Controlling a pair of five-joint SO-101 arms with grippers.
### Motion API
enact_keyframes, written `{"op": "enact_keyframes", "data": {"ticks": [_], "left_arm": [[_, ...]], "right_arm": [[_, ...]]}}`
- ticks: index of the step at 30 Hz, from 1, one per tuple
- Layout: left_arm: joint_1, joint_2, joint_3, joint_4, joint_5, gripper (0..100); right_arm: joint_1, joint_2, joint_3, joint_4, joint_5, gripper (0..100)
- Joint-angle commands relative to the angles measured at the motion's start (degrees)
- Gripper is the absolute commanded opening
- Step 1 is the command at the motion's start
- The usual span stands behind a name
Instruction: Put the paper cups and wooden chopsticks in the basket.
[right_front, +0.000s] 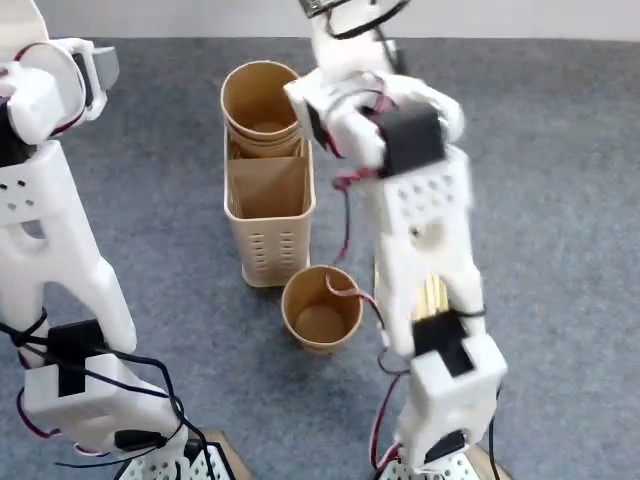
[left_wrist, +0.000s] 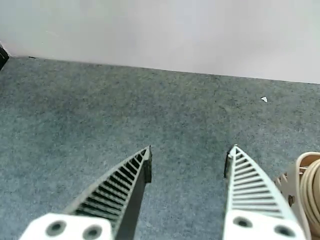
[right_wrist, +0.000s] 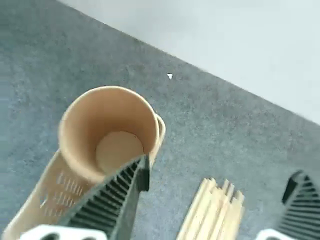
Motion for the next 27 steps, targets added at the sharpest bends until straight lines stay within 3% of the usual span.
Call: {"op": "enact_keyframes", "data": {"ticks": [1,3,5,12,18,27], "left_arm": [[-0.40,-1.98,-0.13,0.18,0.44,26],[-0.48,-1.98,-0.04,0.18,0.44,26],[-0.57,-1.98,-0.04,0.70,0.44,26],[-0.84,-1.98,-0.04,4.13,0.35,26],[-1.45,-1.98,0.04,4.75,0.35,26],[-3.65,-1.98,5.93,5.36,-2.64,26]], "right_arm": [[-0.22,-13.23,-8.75,13.41,0.00,41.4],[2.15,-17.45,-1.45,14.11,-1.41,41.4],[6.90,-21.41,14.64,13.58,-2.46,41.4],[-3.74,-36.35,56.04,12.35,-0.79,41.4],[-16.75,-47.87,73.27,4.88,-5.27,41.4],[-16.57,-52.70,86.02,-1.89,-2.73,41.4]]}}
